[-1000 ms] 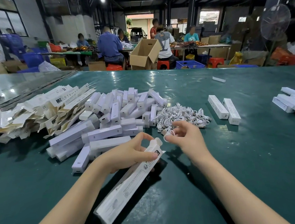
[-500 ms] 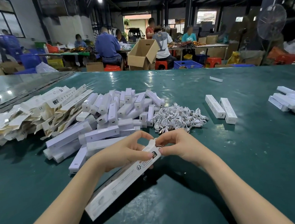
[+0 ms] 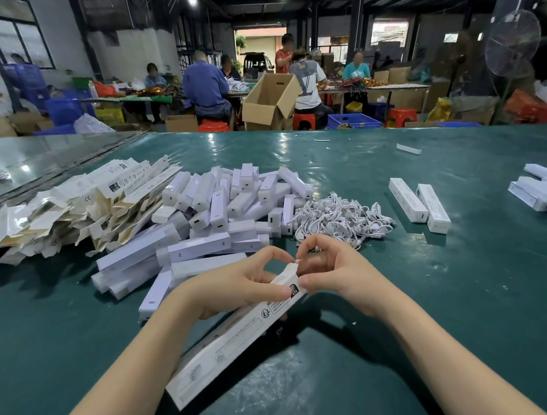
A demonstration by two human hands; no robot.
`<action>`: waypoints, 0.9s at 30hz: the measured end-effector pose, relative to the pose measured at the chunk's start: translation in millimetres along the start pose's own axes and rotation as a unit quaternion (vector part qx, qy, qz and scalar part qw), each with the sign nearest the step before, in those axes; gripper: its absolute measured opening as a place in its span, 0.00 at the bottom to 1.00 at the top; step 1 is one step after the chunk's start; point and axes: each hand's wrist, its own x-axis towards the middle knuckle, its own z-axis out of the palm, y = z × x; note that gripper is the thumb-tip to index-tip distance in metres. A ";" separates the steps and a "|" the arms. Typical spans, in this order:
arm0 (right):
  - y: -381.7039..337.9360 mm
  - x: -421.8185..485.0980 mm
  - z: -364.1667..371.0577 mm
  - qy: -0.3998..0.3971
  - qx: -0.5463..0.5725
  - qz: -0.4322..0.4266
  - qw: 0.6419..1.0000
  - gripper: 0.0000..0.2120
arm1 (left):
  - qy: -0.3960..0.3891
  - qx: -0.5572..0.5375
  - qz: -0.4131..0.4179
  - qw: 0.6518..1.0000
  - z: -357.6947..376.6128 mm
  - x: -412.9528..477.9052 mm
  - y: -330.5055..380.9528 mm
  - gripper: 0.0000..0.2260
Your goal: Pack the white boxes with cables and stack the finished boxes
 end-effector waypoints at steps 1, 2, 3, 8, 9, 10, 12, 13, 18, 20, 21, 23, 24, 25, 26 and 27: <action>0.4 0.2 -0.5 0.001 0.006 -0.003 1.000 0.15 | 0.000 0.001 0.005 1.000 -0.9 -0.4 0.0 0.15; 0.7 0.1 -1.0 -0.005 0.007 -0.006 1.000 0.15 | 0.001 0.002 0.008 1.000 -1.9 -0.9 0.2 0.14; 0.5 -0.1 -1.4 -0.014 0.002 -0.008 1.000 0.14 | 0.002 0.004 0.010 1.000 -2.7 -1.3 0.4 0.14; -1.6 -0.2 0.4 -0.035 0.029 -0.017 0.999 0.16 | 0.046 -0.046 0.016 0.998 -0.8 1.3 0.7 0.15; -0.8 0.8 1.8 -0.011 0.053 -0.026 0.998 0.17 | 0.062 -0.071 0.018 0.995 -0.8 2.5 -0.1 0.15; 0.4 2.2 3.3 0.018 0.078 -0.037 0.996 0.18 | 0.078 -0.089 0.022 0.993 -0.9 3.4 -0.8 0.13; 2.4 4.0 5.6 0.052 0.074 -0.059 0.994 0.19 | 0.100 -0.092 0.033 0.990 0.0 5.0 -0.7 0.09; 2.2 4.1 5.5 0.053 0.030 -0.063 0.996 0.20 | 0.105 -0.084 0.040 0.990 1.2 6.3 -1.0 0.08; 1.1 2.3 3.9 0.046 -0.072 -0.045 0.995 0.23 | 0.132 -0.019 0.052 0.990 7.3 9.7 -1.3 0.07; 4.1 4.2 10.3 0.095 -0.035 -0.067 0.993 0.21 | 0.159 -0.003 0.059 0.985 5.7 8.9 0.6 0.07; 6.5 5.7 13.8 0.131 -0.039 -0.080 0.987 0.20 | 0.170 -0.001 0.063 0.983 5.0 7.9 1.8 0.07; 9.8 7.4 19.4 0.191 -0.050 -0.091 0.976 0.16 | 0.184 0.009 0.071 0.980 4.8 7.2 2.8 0.07; 10.5 7.6 20.9 0.204 -0.048 -0.089 0.974 0.14 | 0.190 0.017 0.075 0.979 5.2 7.9 2.9 0.07; 11.1 7.9 21.2 0.206 -0.034 -0.086 0.974 0.13 | 0.197 0.023 0.083 0.977 6.0 8.9 2.8 0.07; 11.0 8.3 21.0 0.201 -0.011 -0.081 0.976 0.12 | 0.208 0.026 0.092 0.974 7.0 9.7 3.4 0.07; 10.4 8.4 20.7 0.199 0.016 -0.079 0.977 0.11 | 0.222 0.025 0.099 0.970 8.0 10.6 4.0 0.08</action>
